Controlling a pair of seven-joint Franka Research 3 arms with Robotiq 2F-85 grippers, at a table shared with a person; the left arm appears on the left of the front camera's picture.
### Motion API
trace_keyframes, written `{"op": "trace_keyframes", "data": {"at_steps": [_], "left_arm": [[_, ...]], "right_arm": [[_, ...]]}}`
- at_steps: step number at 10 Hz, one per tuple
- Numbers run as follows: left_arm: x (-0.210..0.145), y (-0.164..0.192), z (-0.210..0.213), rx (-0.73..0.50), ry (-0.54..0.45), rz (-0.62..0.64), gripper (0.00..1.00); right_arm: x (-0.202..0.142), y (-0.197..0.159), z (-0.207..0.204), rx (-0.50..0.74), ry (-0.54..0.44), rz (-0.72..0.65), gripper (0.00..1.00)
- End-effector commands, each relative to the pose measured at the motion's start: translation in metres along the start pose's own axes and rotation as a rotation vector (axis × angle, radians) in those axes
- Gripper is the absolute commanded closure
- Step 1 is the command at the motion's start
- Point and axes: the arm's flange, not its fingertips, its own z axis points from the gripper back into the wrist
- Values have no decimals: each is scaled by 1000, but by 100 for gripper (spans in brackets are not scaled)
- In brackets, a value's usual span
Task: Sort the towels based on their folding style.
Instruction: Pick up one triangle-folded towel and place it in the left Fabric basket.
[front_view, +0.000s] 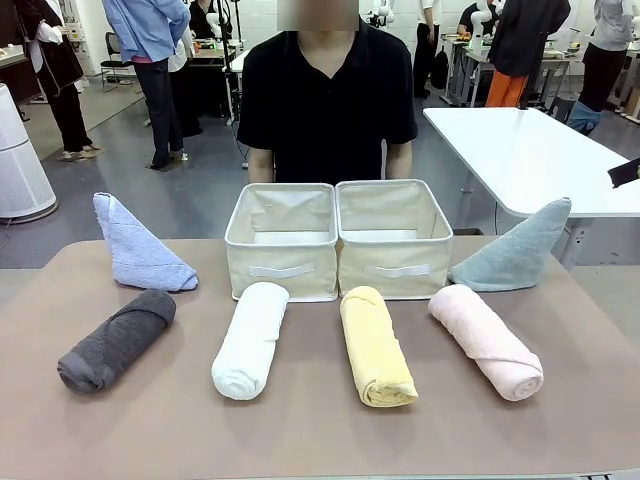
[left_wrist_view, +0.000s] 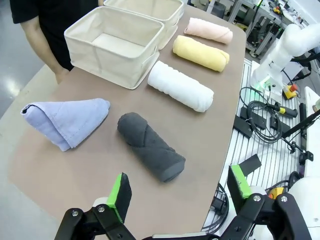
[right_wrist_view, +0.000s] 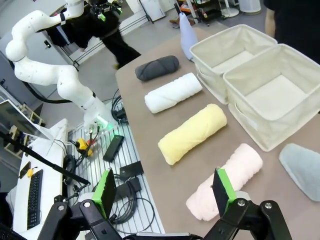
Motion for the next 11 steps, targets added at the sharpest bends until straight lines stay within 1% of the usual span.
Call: {"op": "trace_keyframes", "data": {"at_steps": [1,11], "left_arm": [[0,0,1,-3,-6,-5,0],[0,0,1,-3,-6,-5,0]], "right_arm": [[0,-1,-1,10,-3,3,0],[0,-1,-1,10,-3,3,0]]}}
